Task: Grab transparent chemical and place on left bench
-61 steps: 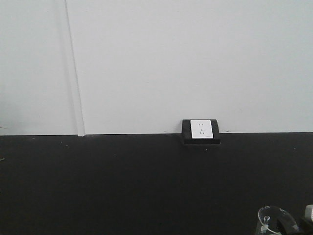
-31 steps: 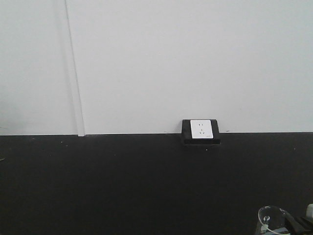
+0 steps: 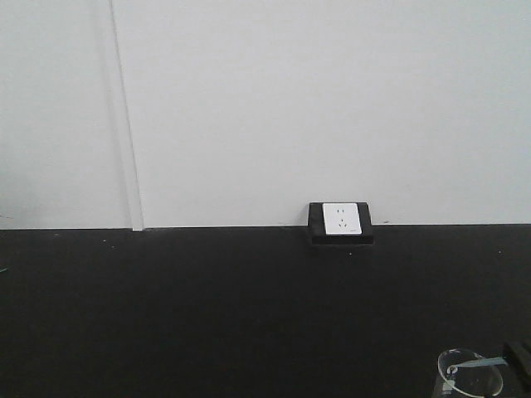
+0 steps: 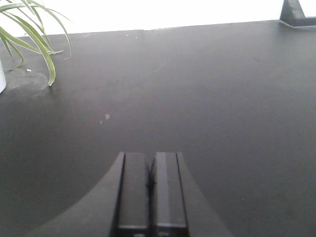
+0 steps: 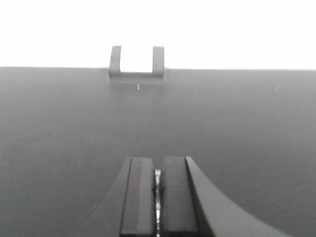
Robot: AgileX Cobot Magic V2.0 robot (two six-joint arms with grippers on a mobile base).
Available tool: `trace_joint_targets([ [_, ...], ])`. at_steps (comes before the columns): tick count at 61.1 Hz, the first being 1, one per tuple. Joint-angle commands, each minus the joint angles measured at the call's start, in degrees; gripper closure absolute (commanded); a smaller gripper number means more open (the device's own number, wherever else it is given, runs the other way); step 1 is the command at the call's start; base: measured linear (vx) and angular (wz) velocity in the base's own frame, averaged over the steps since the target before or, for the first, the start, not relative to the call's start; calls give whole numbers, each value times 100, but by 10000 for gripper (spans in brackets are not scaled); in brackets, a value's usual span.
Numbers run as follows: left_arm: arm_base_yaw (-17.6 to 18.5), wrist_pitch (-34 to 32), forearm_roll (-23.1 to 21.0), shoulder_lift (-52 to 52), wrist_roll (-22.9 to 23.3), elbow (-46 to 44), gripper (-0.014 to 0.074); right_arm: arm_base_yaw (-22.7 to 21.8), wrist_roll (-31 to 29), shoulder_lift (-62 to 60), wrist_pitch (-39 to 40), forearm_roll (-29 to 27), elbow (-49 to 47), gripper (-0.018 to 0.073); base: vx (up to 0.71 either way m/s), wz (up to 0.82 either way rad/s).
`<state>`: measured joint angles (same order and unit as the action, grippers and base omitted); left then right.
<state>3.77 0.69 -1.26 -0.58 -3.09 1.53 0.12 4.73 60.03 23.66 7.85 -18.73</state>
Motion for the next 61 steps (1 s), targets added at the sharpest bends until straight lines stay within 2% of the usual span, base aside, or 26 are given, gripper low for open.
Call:
trace_joint_targets([
  [1,10,-449,-4,-110,45,93,600,-24,3,-819,-320,335,-156,566,0,0],
  [6,10,-449,-4,-110,45,93,600,-24,115,-1569,-1157,570,-156,566,0,0],
  [15,10,-449,-4,-110,45,93,600,-24,330,-2918,-2551,572,-140,566,0,0],
  [19,10,-449,-4,-110,45,93,600,-24,310,-3276,-2812,572,-79,566,0,0],
  [31,10,-449,-4,-110,45,93,600,-24,302,-3929,-2997,528,111,566,0,0],
  [61,10,-449,-4,-110,45,93,600,-24,302,-4019,-3227,544,110,566,0,0],
])
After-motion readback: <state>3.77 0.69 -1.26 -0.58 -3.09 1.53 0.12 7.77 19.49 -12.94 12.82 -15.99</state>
